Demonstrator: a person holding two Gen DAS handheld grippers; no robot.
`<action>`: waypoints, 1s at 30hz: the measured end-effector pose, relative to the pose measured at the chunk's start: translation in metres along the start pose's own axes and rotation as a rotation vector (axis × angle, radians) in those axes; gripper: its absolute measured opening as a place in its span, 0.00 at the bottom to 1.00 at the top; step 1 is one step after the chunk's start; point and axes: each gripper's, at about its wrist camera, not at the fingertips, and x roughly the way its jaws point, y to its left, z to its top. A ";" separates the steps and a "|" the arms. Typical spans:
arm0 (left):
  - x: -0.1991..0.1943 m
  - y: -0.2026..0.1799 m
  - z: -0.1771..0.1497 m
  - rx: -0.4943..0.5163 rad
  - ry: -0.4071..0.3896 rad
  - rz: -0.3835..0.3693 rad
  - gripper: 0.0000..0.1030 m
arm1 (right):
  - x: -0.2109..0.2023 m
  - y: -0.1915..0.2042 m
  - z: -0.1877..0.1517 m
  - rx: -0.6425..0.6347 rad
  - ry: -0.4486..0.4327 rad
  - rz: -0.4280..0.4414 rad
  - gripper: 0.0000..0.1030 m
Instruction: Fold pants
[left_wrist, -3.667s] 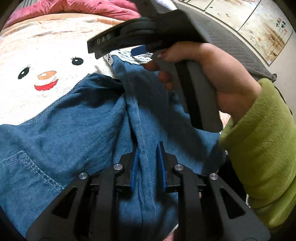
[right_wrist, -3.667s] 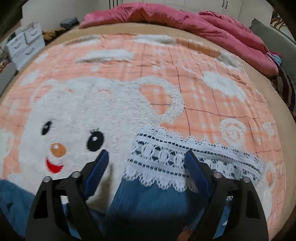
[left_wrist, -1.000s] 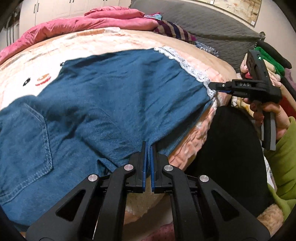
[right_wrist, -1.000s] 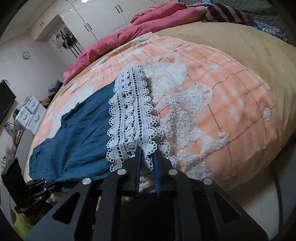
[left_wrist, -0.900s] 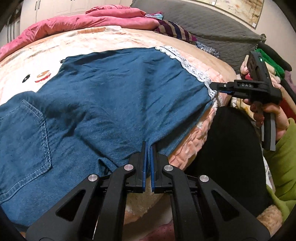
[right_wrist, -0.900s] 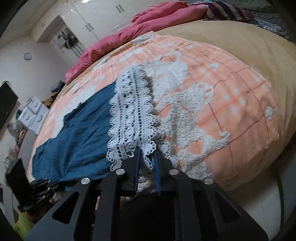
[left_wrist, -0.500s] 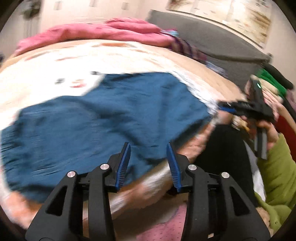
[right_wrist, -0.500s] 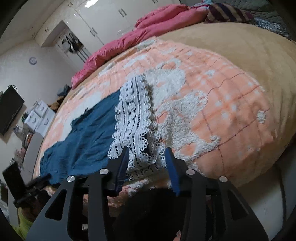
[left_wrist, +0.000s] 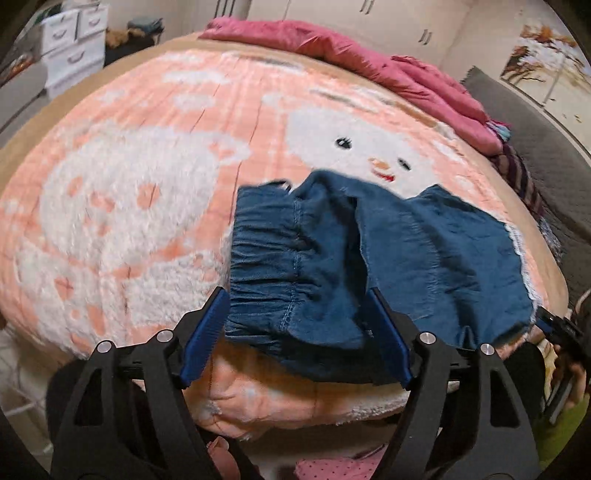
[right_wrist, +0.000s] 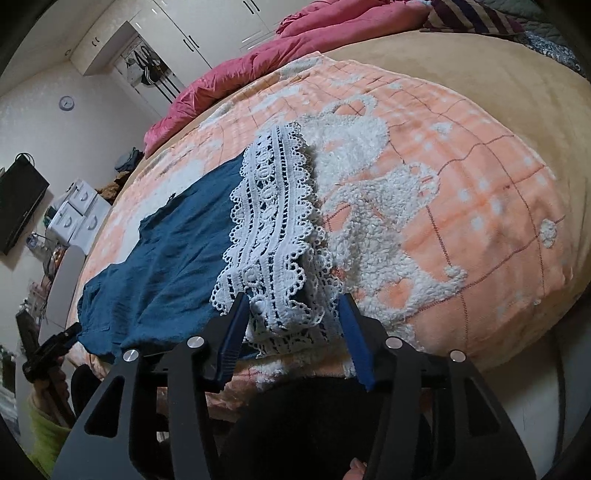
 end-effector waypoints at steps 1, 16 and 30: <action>0.004 0.001 -0.001 -0.012 0.012 0.003 0.67 | 0.002 0.001 0.000 -0.008 0.004 -0.005 0.48; 0.019 -0.001 -0.007 -0.026 0.003 0.010 0.40 | -0.012 0.005 0.002 -0.177 -0.019 -0.068 0.18; 0.020 0.009 -0.001 -0.029 -0.014 -0.003 0.42 | -0.004 -0.009 -0.009 -0.146 0.011 -0.087 0.32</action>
